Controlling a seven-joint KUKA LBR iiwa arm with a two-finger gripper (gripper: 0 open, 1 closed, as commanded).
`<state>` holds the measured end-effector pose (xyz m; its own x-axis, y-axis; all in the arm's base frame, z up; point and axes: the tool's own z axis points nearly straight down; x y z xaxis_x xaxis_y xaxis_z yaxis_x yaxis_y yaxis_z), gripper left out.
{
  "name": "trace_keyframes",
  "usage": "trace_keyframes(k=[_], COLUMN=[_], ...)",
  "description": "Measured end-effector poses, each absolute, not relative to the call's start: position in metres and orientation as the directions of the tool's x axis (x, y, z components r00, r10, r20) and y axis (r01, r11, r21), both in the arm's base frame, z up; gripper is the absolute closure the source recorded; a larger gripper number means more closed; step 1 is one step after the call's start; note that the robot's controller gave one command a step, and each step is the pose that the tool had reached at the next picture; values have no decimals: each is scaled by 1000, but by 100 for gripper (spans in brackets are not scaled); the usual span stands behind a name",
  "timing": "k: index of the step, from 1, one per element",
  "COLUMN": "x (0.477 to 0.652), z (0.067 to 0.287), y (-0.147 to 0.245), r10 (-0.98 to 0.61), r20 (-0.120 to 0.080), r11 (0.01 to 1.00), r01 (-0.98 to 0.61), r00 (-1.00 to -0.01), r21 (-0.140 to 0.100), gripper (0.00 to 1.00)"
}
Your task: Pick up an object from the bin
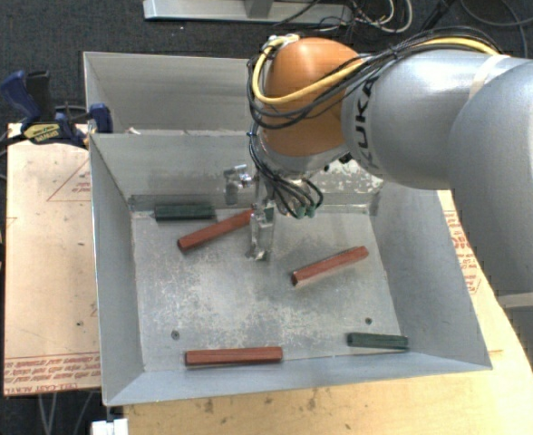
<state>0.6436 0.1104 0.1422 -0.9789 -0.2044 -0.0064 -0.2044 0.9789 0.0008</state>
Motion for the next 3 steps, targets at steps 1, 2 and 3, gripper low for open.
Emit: trace_keyframes(k=[1,2,3], x=[651,636,641], z=[137,71,72], y=[135,132,139], r10=[-220,-366,-383], r20=[-5,-5,-6], r11=[975,931,924], r01=[-220,-366,-383], r00=[-975,-931,-924], r21=[1,1,0], gripper=[0,0,100])
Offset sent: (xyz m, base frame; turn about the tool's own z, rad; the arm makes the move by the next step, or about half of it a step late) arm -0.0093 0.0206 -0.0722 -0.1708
